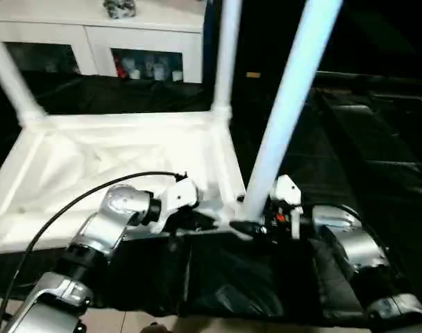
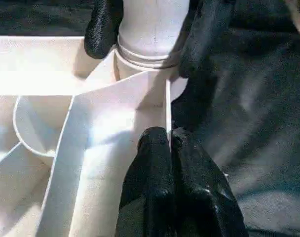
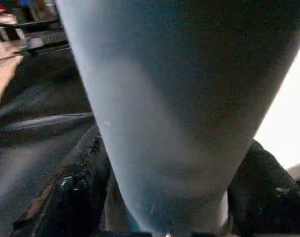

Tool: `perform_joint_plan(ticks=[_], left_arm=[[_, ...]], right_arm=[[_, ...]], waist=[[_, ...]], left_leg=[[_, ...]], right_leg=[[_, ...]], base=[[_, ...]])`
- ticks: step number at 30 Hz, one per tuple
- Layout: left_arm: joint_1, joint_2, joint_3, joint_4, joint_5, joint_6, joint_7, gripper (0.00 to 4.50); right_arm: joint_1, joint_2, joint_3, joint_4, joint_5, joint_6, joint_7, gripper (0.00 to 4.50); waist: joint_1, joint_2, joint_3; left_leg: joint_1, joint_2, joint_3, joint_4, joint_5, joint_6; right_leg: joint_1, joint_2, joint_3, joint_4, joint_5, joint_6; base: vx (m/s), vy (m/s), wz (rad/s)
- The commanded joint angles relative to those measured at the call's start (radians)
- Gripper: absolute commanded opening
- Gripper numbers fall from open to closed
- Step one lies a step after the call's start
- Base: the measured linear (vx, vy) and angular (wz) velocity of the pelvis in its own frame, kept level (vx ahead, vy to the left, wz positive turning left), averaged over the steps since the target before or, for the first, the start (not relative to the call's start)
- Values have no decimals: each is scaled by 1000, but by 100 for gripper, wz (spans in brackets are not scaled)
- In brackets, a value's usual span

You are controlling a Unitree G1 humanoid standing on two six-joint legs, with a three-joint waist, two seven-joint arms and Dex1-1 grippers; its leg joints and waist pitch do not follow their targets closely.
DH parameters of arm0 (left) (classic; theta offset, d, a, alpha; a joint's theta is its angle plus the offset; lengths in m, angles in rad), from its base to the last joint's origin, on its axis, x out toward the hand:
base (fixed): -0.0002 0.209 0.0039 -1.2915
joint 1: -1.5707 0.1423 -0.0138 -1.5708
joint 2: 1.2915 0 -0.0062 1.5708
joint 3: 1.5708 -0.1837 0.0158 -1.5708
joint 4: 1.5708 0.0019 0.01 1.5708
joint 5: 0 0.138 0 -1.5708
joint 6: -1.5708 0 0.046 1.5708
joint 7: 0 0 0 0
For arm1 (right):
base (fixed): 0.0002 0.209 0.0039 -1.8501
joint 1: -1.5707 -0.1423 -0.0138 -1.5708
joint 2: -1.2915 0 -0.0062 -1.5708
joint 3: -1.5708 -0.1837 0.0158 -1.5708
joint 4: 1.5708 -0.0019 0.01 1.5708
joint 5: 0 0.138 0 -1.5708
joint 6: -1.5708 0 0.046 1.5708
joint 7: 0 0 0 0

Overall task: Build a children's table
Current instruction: Rotate leg to tighten

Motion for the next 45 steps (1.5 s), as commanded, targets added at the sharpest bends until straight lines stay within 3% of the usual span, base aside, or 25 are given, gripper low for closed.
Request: perform_joint_plan(ticks=[1, 4, 11, 14, 15, 22, 26, 28, 32, 34, 36, 38, 44, 45], left_arm=[[-5, 7, -6, -52, -23, -6, -13, 0], [5, 25, -12, -70, -28, 3, -35, 0], [21, 44, -12, -105, -35, 25, -60, 0], [24, 39, -8, -113, -36, 31, -36, 0], [23, 24, -1, -115, -30, 31, 2, 0], [4, -63, 21, -131, 7, 73, 183, 0], [-2, -124, 29, -130, 29, 121, 296, 0], [5, -167, 31, -141, 41, 148, 370, 0], [18, -220, 32, -173, 50, 186, 445, 0], [24, -242, 28, -192, 50, 199, 457, 0], [23, -246, 22, -193, 51, 197, 457, 0], [23, -230, 12, -199, 48, 185, 430, 0], [31, -166, 0, -217, 31, 157, 333, 0], [35, -140, -1, -217, 18, 146, 287, 0]], right_arm=[[10, 1, 34, -51, 22, 26, 49, 288], [25, -8, 44, -85, 31, 47, 66, 261], [67, -16, 66, -141, 32, 79, 85, 256], [83, -2, 65, -155, 28, 84, 52, 255], [89, 15, 56, -157, 23, 79, 9, 255], [67, 156, -44, -99, -12, 84, -346, 255], [62, 233, -72, -85, -29, 101, -501, 255], [46, 282, -72, -61, -82, 148, -642, 255], [23, 365, -87, -34, -95, 191, -779, 255], [21, 397, -83, -36, -91, 178, -794, 324], [19, 400, -83, -34, -88, 173, -792, 326], [20, 388, -78, -46, -84, 176, -765, 367], [35, 316, -59, -104, -83, 180, -668, 376], [45, 267, -48, -125, -73, 175, -592, 376]], waist=[[0, 1, -55], [-1, 1, -56], [-2, 3, -52], [-2, 2, -50], [-2, 9, -47], [-20, 1, -40], [-36, 2, -45], [-40, 4, -46], [-42, 9, -51], [-41, 9, -54], [-40, 7, -55], [-40, 8, -56], [-39, 10, -56], [-38, 26, -56]], left_leg=[[11, 31, -2, -68, -308, 25], [10, 32, -4, -68, -303, 20], [5, 30, -2, -66, -261, 33], [6, 30, -2, -67, -278, 30], [6, 30, -3, -69, -283, 28], [8, 26, -12, -77, -357, -12], [5, 26, -12, -76, -338, -19], [4, 25, -10, -75, -310, -18], [5, 25, -9, -73, -284, -25], [5, 24, -8, -72, -272, -20], [3, 23, -7, -70, -256, -11], [3, 23, -6, -70, -249, -5], [5, 24, -6, -70, -257, 0], [5, 25, -7, -69, -255, -4]], right_leg=[[44, -56, 50, -75, -328, -176], [44, -56, 50, -73, -321, -174], [44, -52, 51, -64, -224, -197], [43, -54, 51, -68, -252, -192], [41, -54, 52, -68, -255, -191], [38, -61, 49, -89, -425, -137], [39, -59, 50, -85, -369, -146], [40, -54, 51, -79, -325, -154], [42, -54, 53, -75, -278, -160], [44, -54, 53, -73, -246, -163], [46, -51, 53, -68, -211, -167], [47, -50, 53, -66, -191, -170], [48, -52, 54, -69, -208, -166], [47, -52, 55, -65, -189, -173]], base=[[0, 0, 0], [0, 0, 0], [0, 0, 0], [0, 0, 0], [0, 0, 0], [0, 0, 0], [0, 0, 0], [0, 0, 0], [0, 0, 0], [0, 0, 0], [0, 0, 0], [0, 0, 0], [0, 0, 0], [0, 0, 0]])
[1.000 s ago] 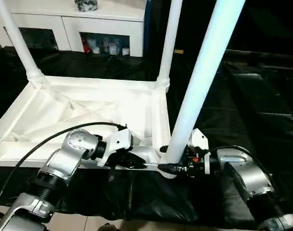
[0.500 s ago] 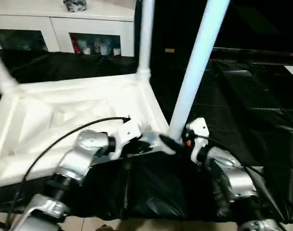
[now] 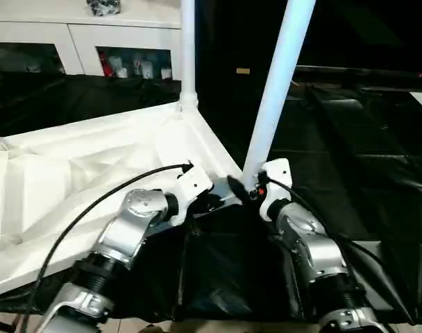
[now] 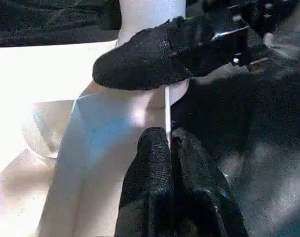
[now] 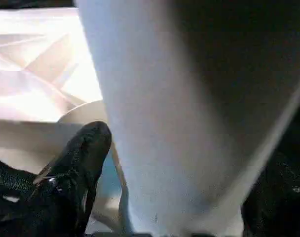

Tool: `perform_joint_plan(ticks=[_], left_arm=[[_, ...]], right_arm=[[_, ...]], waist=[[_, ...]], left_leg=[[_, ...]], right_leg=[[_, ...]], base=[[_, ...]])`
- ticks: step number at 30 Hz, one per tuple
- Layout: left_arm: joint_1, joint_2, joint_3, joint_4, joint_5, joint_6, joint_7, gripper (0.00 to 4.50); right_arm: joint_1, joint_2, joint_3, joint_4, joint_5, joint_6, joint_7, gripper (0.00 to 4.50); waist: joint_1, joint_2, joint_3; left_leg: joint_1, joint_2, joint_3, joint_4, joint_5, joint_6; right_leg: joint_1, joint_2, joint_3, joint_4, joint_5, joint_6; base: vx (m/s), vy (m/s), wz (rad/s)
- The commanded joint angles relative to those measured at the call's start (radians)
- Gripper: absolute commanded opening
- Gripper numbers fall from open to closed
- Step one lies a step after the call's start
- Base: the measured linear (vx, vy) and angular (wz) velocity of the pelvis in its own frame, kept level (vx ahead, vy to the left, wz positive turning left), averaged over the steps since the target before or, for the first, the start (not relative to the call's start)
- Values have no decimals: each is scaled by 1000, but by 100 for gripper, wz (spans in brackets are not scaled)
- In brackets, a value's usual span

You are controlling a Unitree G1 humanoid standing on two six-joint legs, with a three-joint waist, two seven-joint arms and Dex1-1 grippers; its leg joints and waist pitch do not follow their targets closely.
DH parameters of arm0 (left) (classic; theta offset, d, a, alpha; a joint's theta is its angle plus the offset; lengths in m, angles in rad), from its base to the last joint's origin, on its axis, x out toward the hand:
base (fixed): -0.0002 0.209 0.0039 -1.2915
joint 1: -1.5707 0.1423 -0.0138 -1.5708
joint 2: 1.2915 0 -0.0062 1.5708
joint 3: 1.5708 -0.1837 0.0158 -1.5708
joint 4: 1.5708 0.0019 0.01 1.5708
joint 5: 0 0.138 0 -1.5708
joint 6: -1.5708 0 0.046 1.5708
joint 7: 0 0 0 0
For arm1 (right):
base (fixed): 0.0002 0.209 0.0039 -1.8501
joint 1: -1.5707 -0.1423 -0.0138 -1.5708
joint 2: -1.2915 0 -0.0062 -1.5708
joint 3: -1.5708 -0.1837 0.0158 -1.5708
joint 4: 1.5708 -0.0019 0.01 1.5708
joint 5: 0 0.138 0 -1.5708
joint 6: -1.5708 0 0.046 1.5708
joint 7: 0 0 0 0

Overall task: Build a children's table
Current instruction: Rotate leg to tighten

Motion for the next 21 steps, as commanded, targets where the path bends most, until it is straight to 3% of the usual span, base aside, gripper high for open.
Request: perform_joint_plan(ticks=[1, 2, 3, 5, 7, 8, 9, 11, 16, 17, 18, 19, 21], left_arm=[[-17, -3, -35, -63, -61, -57, -81, 0], [-17, 8, -35, -62, -68, -61, -103, 0], [-17, 15, -35, -61, -74, -63, -119, 0], [-19, 23, -33, -58, -81, -65, -137, 0], [-20, 33, -32, -55, -89, -70, -159, 0], [-24, 42, -31, -49, -94, -73, -177, 0], [-29, 57, -33, -36, -96, -84, -207, 0], [-43, 80, -31, -10, -100, -98, -250, 0], [-57, 108, -29, 20, -107, -116, -300, 0], [-61, 119, -32, 32, -111, -122, -320, 0], [-67, 128, -32, 49, -111, -131, -337, 0], [-73, 134, -32, 64, -111, -137, -349, 0], [-83, 140, -31, 87, -111, -147, -363, 0]], right_arm=[[16, -22, 83, -26, 23, 16, 133, 376], [22, -45, 88, -38, 33, 17, 175, 376], [26, -63, 94, -47, 39, 17, 208, 376], [33, -91, 106, -59, 40, 10, 253, 376], [40, -120, 119, -70, 43, 1, 301, 376], [46, -145, 128, -80, 49, -1, 346, 376], [56, -183, 139, -98, 66, 7, 423, 376], [70, -242, 158, -129, 98, 23, 548, 376], [72, -294, 186, -154, 116, 38, 652, 332], [72, -308, 194, -162, 124, 41, 682, 321], [70, -320, 202, -172, 135, 51, 712, 312], [70, -328, 208, -178, 143, 58, 735, 306], [69, -338, 218, -183, 150, 60, 763, 290]], waist=[[1, 11, -64], [1, 21, -63], [-1, 17, -62], [1, 18, -63], [2, 20, -62], [4, 26, -61], [4, 21, -61], [9, 23, -61], [19, 18, -60], [20, 14, -60], [24, 17, -60], [27, 11, -60], [30, 9, -60]], left_leg=[[10, 24, -3, -65, -261, 3], [10, 23, -3, -65, -257, 8], [8, 23, -2, -65, -257, 11], [9, 23, -2, -62, -260, 15], [11, 23, -1, -61, -263, 18], [13, 24, -1, -61, -274, 17], [14, 24, -1, -62, -284, 19], [16, 25, 0, -60, -289, 28], [13, 28, 0, -60, -287, 32], [12, 28, 0, -60, -283, 32], [15, 29, 0, -60, -285, 31], [16, 28, 0, -59, -281, 33], [13, 29, -1, -60, -273, 31]], right_leg=[[55, -50, 51, -64, -169, -177], [52, -49, 53, -60, -150, -188], [54, -48, 52, -62, -147, -190], [57, -48, 51, -61, -142, -198], [55, -49, 51, -62, -161, -209], [52, -50, 52, -64, -177, -210], [54, -49, 51, -68, -194, -207], [52, -48, 52, -66, -198, -206], [54, -51, 51, -68, -235, -208], [54, -52, 50, -68, -241, -205], [51, -53, 50, -70, -260, -201], [52, -53, 50, -71, -274, -197], [52, -55, 50, -70, -284, -193]], base=[[0, 0, 0], [0, 0, 0], [0, 0, 0], [0, 0, 0], [0, 0, 0], [0, 0, 0], [0, 0, 0], [0, 0, 0], [0, 0, 0], [0, 0, 0], [0, 0, 0], [0, 0, 0], [0, 0, 0]])
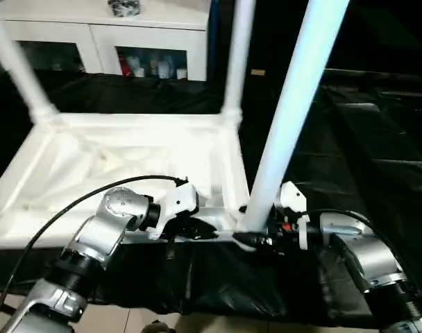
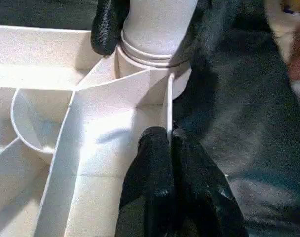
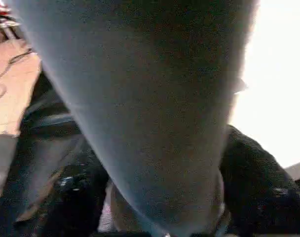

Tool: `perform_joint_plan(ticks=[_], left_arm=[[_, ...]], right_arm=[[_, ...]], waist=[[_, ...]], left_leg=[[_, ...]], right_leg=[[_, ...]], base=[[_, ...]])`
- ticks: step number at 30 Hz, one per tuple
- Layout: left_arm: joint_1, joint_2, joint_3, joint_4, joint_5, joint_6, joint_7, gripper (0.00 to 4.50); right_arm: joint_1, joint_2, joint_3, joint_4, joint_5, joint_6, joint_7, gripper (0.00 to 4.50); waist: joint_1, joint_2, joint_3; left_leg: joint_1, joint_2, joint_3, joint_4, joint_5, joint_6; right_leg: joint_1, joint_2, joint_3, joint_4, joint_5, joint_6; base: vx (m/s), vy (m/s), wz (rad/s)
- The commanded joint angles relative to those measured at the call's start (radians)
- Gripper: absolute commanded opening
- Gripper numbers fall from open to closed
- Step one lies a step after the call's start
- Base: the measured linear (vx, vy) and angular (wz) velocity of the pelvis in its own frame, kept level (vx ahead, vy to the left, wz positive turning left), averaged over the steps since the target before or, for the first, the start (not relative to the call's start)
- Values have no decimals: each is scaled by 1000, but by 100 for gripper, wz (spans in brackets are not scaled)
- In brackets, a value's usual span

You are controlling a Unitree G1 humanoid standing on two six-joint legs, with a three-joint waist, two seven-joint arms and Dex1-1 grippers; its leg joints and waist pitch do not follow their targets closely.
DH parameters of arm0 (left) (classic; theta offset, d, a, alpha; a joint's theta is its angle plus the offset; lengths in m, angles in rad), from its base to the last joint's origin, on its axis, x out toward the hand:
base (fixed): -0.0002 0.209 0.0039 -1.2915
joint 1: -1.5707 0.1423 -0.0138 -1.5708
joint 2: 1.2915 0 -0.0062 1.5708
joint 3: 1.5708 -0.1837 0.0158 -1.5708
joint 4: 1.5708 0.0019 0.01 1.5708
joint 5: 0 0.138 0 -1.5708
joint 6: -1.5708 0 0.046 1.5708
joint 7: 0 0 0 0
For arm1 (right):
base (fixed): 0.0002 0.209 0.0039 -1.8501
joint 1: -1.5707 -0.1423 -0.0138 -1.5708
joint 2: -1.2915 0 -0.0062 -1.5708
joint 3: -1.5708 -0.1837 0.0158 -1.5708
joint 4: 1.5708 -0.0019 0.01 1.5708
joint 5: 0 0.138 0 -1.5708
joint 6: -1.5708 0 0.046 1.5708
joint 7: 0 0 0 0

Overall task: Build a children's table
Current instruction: Rotate leg to tighten

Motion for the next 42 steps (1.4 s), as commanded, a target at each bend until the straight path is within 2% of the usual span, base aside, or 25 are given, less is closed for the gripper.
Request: perform_joint_plan(ticks=[1, 10, 14, 16, 19, 20, 22, 23, 26, 29, 30, 31, 33, 34, 36, 37, 39, 42], left_arm=[[-57, 1, 20, 15, -11, -23, 19, 0], [-73, 8, 17, 55, -10, -47, -5, 0], [-63, -5, 27, 45, -13, -43, 27, 0], [-62, -29, 44, 36, -11, -24, 86, 0], [-55, -81, 59, 5, -2, 29, 190, 0], [-53, -93, 59, -3, 1, 40, 213, 0], [-52, -116, 61, -7, 12, 46, 258, 0], [-54, -133, 63, -7, 17, 52, 286, 0], [-64, -175, 64, 2, 39, 69, 361, 0], [-85, -246, 64, 18, 65, 90, 476, 0], [-92, -284, 59, 27, 77, 94, 520, 0], [-92, -286, 59, 27, 78, 94, 523, 0], [-94, -297, 51, 35, 84, 89, 525, 0], [-97, -294, 46, 42, 91, 78, 525, 0], [-99, -291, 44, 48, 99, 69, 528, 0], [-102, -286, 45, 58, 106, 55, 530, 0], [-101, -275, 43, 62, 112, 36, 519, 0], [-96, -268, 43, 61, 117, 28, 512, 0]], right_arm=[[9, 0, 70, -43, 27, 8, 90, 280], [9, 0, 83, -41, 25, 8, 111, 251], [19, 23, 70, -39, 31, 6, 75, 251], [18, 59, 44, -22, 27, -7, 4, 251], [3, 157, -12, 36, -5, -32, -210, 250], [-1, 182, -23, 52, -17, -40, -264, 250], [-9, 215, -34, 79, -30, -37, -331, 249], [-15, 236, -40, 99, -38, -38, -373, 249], [-31, 289, -55, 143, -57, -46, -474, 249], [-62, 358, -68, 208, -108, -45, -635, 249], [-91, 404, -90, 254, -127, -27, -745, 249], [-93, 407, -92, 258, -127, -26, -752, 249], [-108, 430, -106, 278, -120, -29, -781, 249], [-111, 432, -104, 281, -121, -40, -779, 249], [-113, 433, -103, 284, -124, -50, -777, 318], [-111, 434, -106, 281, -118, -55, -760, 320], [-102, 421, -94, 269, -123, -60, -739, 327], [-87, 386, -74, 246, -153, -79, -731, 362]], waist=[[0, -2, -65], [4, 1, -69], [7, 2, -68], [6, -1, -67], [0, -3, -65], [-5, -5, -64], [-16, -6, -66], [-18, -9, -66], [-26, -6, -66], [-28, -5, -67], [-28, -4, -68], [-32, -4, -68], [-30, -1, -70], [-29, 1, -70], [-29, 0, -71], [-29, 3, -71], [-29, 3, -70], [-28, 3, -68]], left_leg=[[15, 29, -1, -63, -269, 29], [11, 27, -1, -59, -233, 33], [13, 28, -1, -59, -245, 29], [12, 27, -3, -61, -253, 21], [12, 25, -5, -64, -270, 7], [13, 25, -6, -64, -273, -1], [7, 22, -9, -66, -270, -8], [8, 22, -8, -66, -266, -5], [9, 21, -6, -63, -260, -3], [9, 21, -4, -63, -232, 1], [10, 21, -5, -62, -226, 0], [7, 19, -5, -63, -227, -3], [11, 19, -4, -61, -228, -1], [9, 18, -5, -61, -225, 2], [8, 18, -3, -59, -216, 12], [7, 18, -3, -60, -215, 14], [8, 17, -3, -60, -225, 13], [10, 19, -4, -62, -253, 5]], right_leg=[[47, -55, 49, -72, -283, -190], [50, -55, 48, -65, -230, -202], [49, -56, 48, -68, -248, -200], [49, -58, 48, -69, -271, -193], [46, -59, 47, -73, -324, -176], [44, -60, 47, -75, -341, -171], [50, -59, 44, -76, -355, -153], [48, -58, 46, -76, -347, -154], [46, -57, 47, -75, -323, -165], [45, -54, 48, -71, -285, -169], [46, -54, 48, -71, -277, -168], [46, -54, 47, -71, -280, -167], [45, -55, 48, -73, -277, -163], [47, -53, 48, -70, -259, -163], [48, -51, 49, -66, -213, -170], [49, -51, 49, -65, -207, -172], [48, -50, 48, -69, -220, -169], [48, -53, 48, -74, -268, -157]], base=[[0, 0, 0], [0, 0, 0], [0, 0, 0], [0, 0, 0], [0, 0, 0], [0, 0, 0], [0, 0, 0], [0, 0, 0], [0, 0, 0], [0, 0, 0], [0, 0, 0], [0, 0, 0], [0, 0, 0], [0, 0, 0], [0, 0, 0], [0, 0, 0], [0, 0, 0], [0, 0, 0]])
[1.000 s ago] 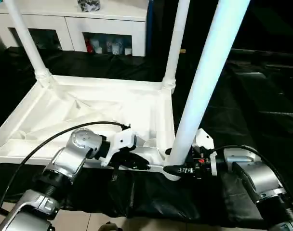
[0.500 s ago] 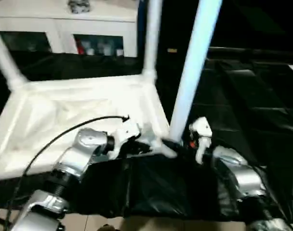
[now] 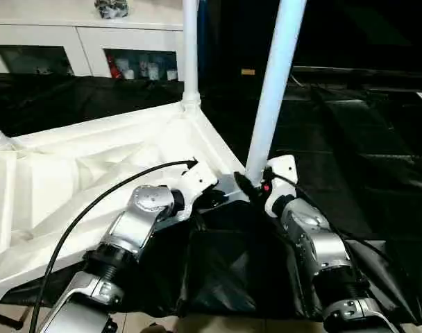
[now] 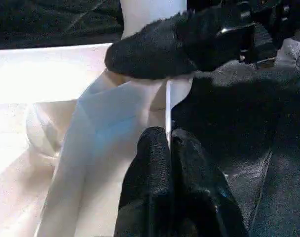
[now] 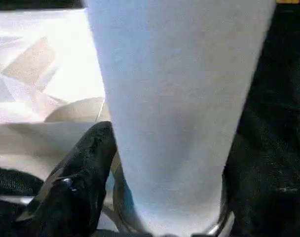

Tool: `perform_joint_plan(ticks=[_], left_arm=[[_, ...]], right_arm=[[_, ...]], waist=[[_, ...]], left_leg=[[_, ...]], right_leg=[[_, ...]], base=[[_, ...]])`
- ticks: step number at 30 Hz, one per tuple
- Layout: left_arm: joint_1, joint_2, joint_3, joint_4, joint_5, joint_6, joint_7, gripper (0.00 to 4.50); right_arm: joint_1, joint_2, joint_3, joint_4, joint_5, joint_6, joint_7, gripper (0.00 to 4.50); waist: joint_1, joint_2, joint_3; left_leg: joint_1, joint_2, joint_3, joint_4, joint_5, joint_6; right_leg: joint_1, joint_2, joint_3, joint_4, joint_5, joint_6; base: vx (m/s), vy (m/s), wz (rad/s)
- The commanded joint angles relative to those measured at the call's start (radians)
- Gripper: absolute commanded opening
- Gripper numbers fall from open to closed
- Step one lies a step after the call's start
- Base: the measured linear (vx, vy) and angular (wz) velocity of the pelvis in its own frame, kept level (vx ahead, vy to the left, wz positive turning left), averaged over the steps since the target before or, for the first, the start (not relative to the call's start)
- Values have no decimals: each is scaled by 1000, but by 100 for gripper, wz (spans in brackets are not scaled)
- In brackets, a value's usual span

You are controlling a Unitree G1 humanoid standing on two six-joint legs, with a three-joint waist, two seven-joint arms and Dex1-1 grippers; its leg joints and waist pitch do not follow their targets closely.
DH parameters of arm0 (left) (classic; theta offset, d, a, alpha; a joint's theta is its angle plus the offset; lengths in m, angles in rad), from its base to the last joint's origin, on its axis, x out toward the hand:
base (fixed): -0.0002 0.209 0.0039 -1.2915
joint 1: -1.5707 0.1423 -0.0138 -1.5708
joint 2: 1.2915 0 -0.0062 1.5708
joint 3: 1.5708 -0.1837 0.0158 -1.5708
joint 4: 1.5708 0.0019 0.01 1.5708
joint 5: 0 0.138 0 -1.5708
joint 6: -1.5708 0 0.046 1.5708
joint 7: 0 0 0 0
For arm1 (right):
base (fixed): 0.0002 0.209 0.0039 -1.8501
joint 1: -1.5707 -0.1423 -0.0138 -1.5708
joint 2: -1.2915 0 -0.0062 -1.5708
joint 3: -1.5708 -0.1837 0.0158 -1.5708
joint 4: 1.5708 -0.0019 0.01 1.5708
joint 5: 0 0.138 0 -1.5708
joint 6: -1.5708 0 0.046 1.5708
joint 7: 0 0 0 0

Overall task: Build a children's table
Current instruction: Rotate leg to tighten

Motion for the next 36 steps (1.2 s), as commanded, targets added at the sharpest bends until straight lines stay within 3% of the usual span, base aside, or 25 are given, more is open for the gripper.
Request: perform_joint_plan(ticks=[1, 5, 8, 12, 15, 16, 17, 20, 22, 30, 33, 36], left_arm=[[-43, -36, -23, -23, -15, -53, 3, 0], [-38, -18, -30, -25, -12, -73, -11, 0], [-37, -13, -24, -18, -11, -80, -14, 0], [-32, -11, -22, -18, -19, -91, -20, 0], [-29, -4, -24, -16, -20, -122, -12, 0], [-29, -4, -24, -16, -20, -124, -11, 0], [-30, -5, -19, -14, -25, -126, -8, 27], [-26, 3, -10, -46, -53, -91, -44, 27], [-22, 9, -4, -68, -69, -67, -62, 63], [5, 52, 1, -124, -81, -32, -92, 114], [29, 96, 11, -195, -104, 26, -116, 150], [72, 162, 11, -301, -144, 109, -181, 175]], right_arm=[[31, 14, 105, -12, -7, 15, 83, 362], [71, -87, 44, -99, 39, -4, 144, 367], [117, -170, -55, -188, 122, 25, 233, 367], [174, -256, -90, -250, 174, 46, 327, 367], [238, -327, -91, -328, 234, 94, 427, 367], [241, -330, -91, -334, 238, 98, 432, 367], [250, -337, -87, -350, 247, 109, 446, 369], [274, -350, -57, -407, 268, 149, 490, 369], [279, -350, -33, -426, 266, 152, 501, 370], [275, -335, -21, -421, 251, 146, 475, 370], [295, -340, -8, -466, 276, 178, 489, 370], [303, -329, -12, -450, 247, 146, 444, 370]], waist=[[2, -1, -64], [13, -9, -67], [20, -16, -68], [25, -20, -66], [30, -27, -66], [30, -27, -65], [31, -28, -67], [30, -29, -63], [31, -30, -63], [29, -29, -63], [29, -27, -64], [27, -23, -63]], left_leg=[[9, 19, -2, -65, -261, 8], [8, 21, -1, -61, -231, 31], [6, 22, 1, -57, -210, 54], [3, 19, 2, -55, -200, 66], [0, 19, 2, -54, -196, 79], [-2, 18, 1, -54, -194, 82], [0, 20, 1, -53, -194, 83], [-1, 18, 1, -54, -200, 82], [1, 23, -1, -56, -208, 75], [3, 23, -3, -60, -230, 47], [1, 25, -4, -61, -213, 49], [4, 25, -3, -62, -222, 43]], right_leg=[[50, -52, 48, -80, -278, -152], [52, -53, 50, -75, -239, -152], [54, -52, 50, -71, -213, -157], [54, -53, 47, -76, -253, -150], [55, -53, 47, -79, -277, -130], [57, -51, 45, -79, -277, -128], [53, -54, 45, -79, -280, -130], [52, -55, 42, -83, -317, -127], [49, -57, 43, -83, -327, -136], [48, -56, 44, -81, -310, -132], [51, -55, 45, -73, -264, -146], [49, -55, 45, -72, -266, -156]], base=[[0, 0, 0], [0, 0, 0], [0, 0, 0], [0, 0, 0], [0, 0, 0], [0, 0, 0], [0, 0, 0], [0, 0, 0], [0, 0, 0], [0, 0, 0], [0, 0, 0], [0, 0, 0]])
